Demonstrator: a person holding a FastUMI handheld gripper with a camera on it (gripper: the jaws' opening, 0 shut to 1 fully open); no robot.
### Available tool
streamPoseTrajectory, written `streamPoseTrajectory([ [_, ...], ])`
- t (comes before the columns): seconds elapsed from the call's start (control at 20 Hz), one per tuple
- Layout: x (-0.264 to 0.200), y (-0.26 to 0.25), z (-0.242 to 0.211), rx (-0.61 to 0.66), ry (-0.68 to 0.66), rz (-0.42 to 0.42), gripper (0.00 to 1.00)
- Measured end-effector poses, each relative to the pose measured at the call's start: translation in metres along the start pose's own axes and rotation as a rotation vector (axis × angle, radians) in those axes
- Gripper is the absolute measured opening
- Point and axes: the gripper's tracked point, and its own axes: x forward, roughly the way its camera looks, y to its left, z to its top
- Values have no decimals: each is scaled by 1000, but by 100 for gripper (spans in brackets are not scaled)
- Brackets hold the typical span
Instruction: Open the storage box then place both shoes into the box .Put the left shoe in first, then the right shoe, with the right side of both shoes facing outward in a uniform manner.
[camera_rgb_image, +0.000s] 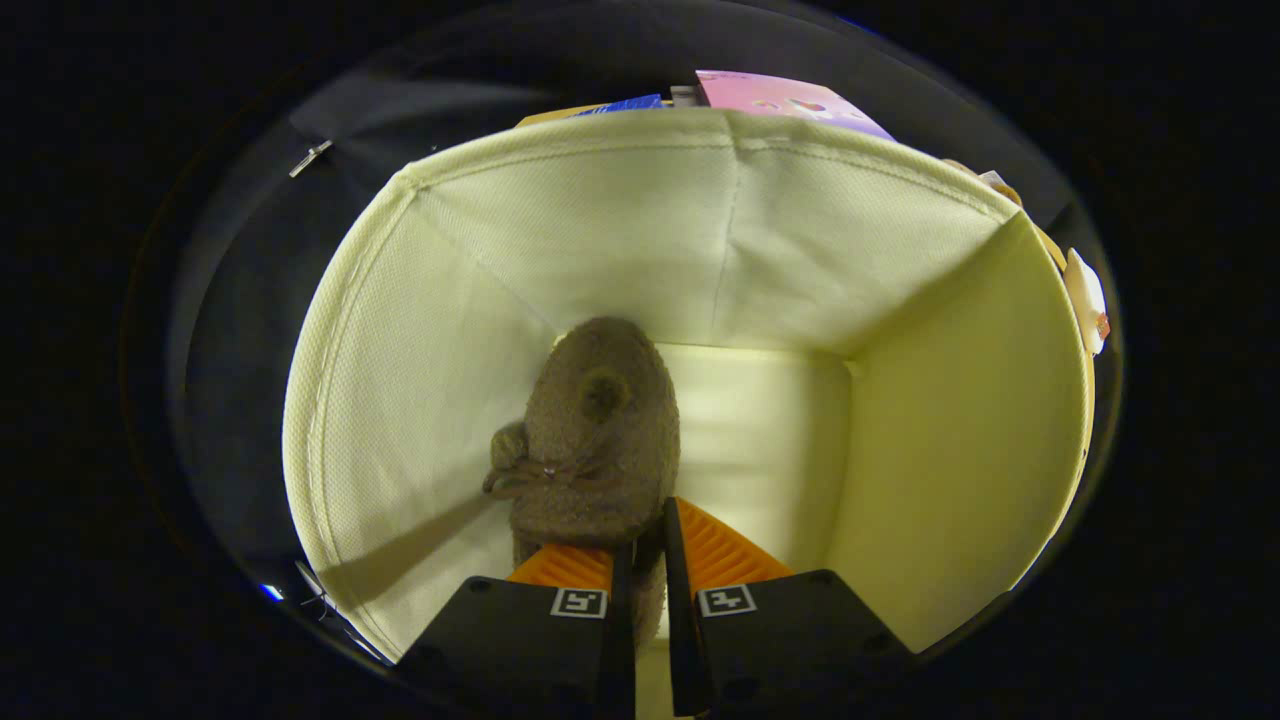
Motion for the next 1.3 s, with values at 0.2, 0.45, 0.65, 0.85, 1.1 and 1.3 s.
streamPoseTrajectory([
  [0.2, -14, 5, -4, -12, 11, 47, 43],
  [0.45, -55, 12, -2, -36, -45, 138, 71],
  [0.65, -115, 21, 16, -17, -175, 269, 79],
  [0.85, -178, -3, 44, -25, -366, 329, 90],
  [1.1, -246, -86, 61, -75, -620, 238, 93],
  [1.3, -264, -183, 41, -97, -673, 90, 93],
])
